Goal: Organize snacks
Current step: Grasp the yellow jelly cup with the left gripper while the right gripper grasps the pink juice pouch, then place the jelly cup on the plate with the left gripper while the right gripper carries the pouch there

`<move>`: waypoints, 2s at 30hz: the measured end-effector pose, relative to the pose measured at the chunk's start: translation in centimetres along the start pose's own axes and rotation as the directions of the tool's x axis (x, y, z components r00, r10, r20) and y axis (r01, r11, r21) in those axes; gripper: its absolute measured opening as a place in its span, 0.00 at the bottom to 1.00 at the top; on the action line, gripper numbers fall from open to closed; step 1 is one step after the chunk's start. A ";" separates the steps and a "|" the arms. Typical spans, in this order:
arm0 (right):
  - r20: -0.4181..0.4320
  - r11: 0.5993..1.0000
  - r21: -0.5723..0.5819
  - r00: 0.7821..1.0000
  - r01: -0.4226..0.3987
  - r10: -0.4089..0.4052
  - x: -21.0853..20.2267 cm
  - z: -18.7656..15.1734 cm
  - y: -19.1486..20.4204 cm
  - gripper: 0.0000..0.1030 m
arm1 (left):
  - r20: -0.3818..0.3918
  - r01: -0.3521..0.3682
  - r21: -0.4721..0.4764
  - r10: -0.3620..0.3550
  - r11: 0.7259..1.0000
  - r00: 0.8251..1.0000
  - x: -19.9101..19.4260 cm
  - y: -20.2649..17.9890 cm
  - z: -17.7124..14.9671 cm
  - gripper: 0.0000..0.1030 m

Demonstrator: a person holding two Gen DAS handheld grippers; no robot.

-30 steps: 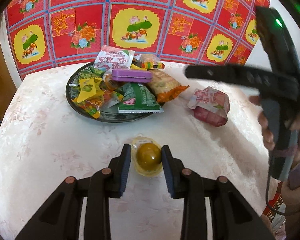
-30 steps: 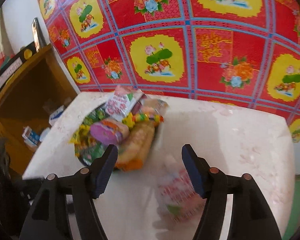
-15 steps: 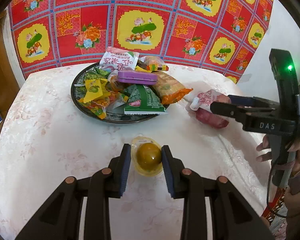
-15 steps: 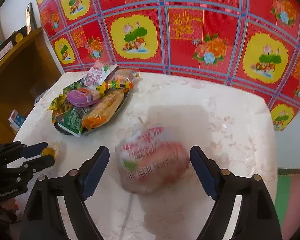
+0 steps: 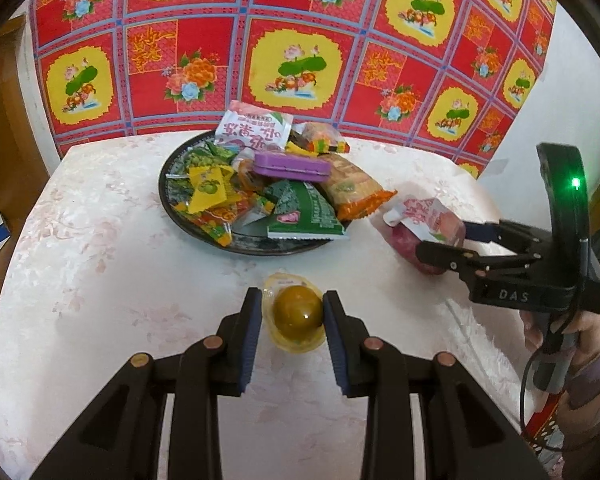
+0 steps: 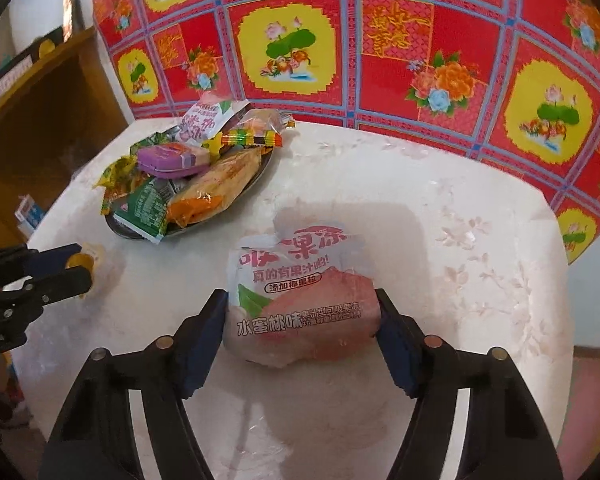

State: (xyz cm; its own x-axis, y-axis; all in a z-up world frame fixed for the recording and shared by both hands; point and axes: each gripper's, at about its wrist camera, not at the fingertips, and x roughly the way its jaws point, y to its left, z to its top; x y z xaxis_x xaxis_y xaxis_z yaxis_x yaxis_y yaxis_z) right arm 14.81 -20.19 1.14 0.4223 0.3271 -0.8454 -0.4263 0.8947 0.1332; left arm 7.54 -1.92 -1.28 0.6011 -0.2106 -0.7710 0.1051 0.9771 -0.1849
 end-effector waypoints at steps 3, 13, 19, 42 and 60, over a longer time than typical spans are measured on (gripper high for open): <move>0.009 1.000 0.019 1.000 0.000 0.000 -0.4 -0.2 -0.2 0.69 | 0.015 -0.002 -0.010 0.002 1.000 1.000 -0.5 0.3 0.3 0.31; 0.109 0.995 0.100 0.994 -0.025 0.014 -3.3 0.9 0.0 0.69 | 0.066 -0.021 -0.025 0.022 0.999 0.998 -1.3 1.8 2.6 0.31; 0.154 0.993 0.106 0.987 -0.059 0.042 -4.2 2.2 1.0 0.69 | 0.100 -0.037 -0.015 0.039 0.999 0.994 -1.0 2.3 4.9 0.31; 0.152 0.980 0.101 0.976 -0.171 0.155 0.1 8.3 4.5 0.69 | 0.077 -0.034 -0.049 0.037 0.998 0.996 5.0 4.5 10.4 0.32; 0.123 0.977 0.107 0.978 -0.184 0.170 2.1 9.8 5.0 0.70 | 0.102 -0.072 -0.073 0.079 0.995 0.992 3.3 5.1 10.6 0.55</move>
State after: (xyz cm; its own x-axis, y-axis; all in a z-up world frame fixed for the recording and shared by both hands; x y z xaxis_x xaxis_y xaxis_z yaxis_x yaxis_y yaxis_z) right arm 21.42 -12.07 5.14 0.4389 0.5095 -0.7401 -0.4088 0.8467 0.3405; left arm 18.44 2.67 1.67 0.6848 -0.1286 -0.7173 0.0037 0.9849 -0.1730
